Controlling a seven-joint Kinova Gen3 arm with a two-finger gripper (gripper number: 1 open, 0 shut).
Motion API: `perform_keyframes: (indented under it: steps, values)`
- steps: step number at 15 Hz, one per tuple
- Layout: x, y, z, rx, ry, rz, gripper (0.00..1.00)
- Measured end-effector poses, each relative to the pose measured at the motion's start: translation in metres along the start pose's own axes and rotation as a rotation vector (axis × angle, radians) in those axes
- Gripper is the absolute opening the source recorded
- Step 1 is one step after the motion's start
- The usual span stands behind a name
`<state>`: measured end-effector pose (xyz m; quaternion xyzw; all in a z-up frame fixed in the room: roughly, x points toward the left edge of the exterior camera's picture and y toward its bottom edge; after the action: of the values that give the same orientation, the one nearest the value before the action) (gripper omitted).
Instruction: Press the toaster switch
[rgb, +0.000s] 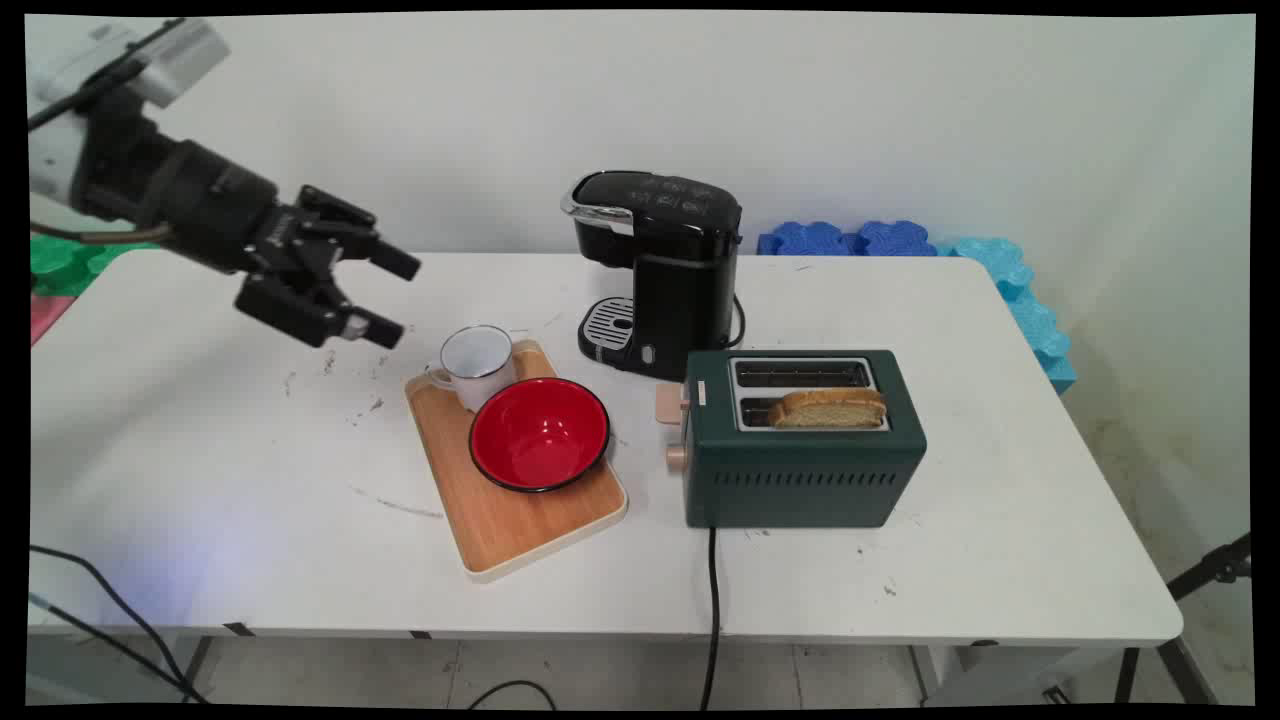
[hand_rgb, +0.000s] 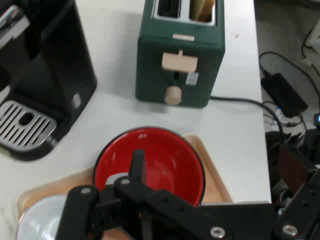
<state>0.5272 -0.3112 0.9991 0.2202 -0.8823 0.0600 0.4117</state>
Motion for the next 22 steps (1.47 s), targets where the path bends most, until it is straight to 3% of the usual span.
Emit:
perform_keyframes:
  steps: [9, 19, 20, 22]
  values:
    - [0.048, -0.004, 0.064, -0.009, 0.013, 0.021, 1.00]
    - [0.057, -0.013, 0.139, -0.022, -0.019, 0.076, 1.00]
    - [0.058, -0.014, 0.144, -0.024, -0.022, 0.081, 0.00]
    - [0.058, -0.015, 0.152, -0.028, -0.028, 0.089, 0.00]
